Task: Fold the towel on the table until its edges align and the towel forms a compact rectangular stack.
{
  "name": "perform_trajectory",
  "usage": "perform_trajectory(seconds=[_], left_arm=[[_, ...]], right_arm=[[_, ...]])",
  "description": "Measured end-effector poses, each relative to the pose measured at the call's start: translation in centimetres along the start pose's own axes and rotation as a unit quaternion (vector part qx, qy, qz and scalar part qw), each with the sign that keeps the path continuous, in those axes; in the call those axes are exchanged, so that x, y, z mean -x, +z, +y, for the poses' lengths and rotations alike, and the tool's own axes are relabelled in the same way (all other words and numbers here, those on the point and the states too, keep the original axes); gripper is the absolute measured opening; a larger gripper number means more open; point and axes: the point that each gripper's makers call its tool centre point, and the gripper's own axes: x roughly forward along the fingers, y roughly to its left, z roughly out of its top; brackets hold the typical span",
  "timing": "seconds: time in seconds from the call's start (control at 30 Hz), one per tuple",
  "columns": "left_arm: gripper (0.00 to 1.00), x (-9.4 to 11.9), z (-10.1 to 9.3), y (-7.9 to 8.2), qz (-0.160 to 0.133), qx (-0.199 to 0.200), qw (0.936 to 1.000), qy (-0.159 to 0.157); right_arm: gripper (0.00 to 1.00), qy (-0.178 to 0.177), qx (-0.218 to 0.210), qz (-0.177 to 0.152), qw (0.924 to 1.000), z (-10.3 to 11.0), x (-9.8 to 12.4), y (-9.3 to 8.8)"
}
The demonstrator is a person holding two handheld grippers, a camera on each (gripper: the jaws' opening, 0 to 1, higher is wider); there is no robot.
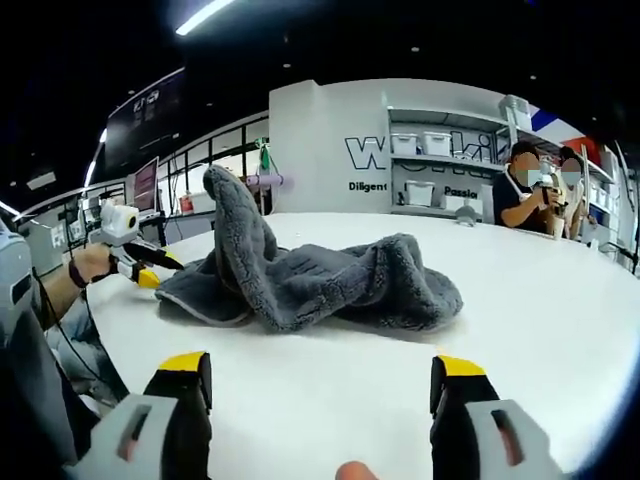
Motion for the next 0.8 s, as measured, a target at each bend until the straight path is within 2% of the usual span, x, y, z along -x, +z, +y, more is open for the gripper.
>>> perform_trajectory(seconds=[0.3,0.57,0.8], left_arm=[[0.44,-0.6,0.2,-1.0,0.018,0.005,0.9998,-0.005],[0.34,-0.6,1.1,-1.0,0.019,0.003,0.9998,0.001],[0.34,-0.6,2.9,-1.0,0.015,0.011,0.9996,0.023]], right_arm=[[0.94,0.003,-0.004,-0.001,1.0000,0.0,-0.1,-0.1],[0.93,0.004,-0.006,0.001,1.0000,-0.1,-0.3,-0.3],[0.93,0.005,-0.008,0.003,1.0000,-0.1,-0.3,-0.4]])
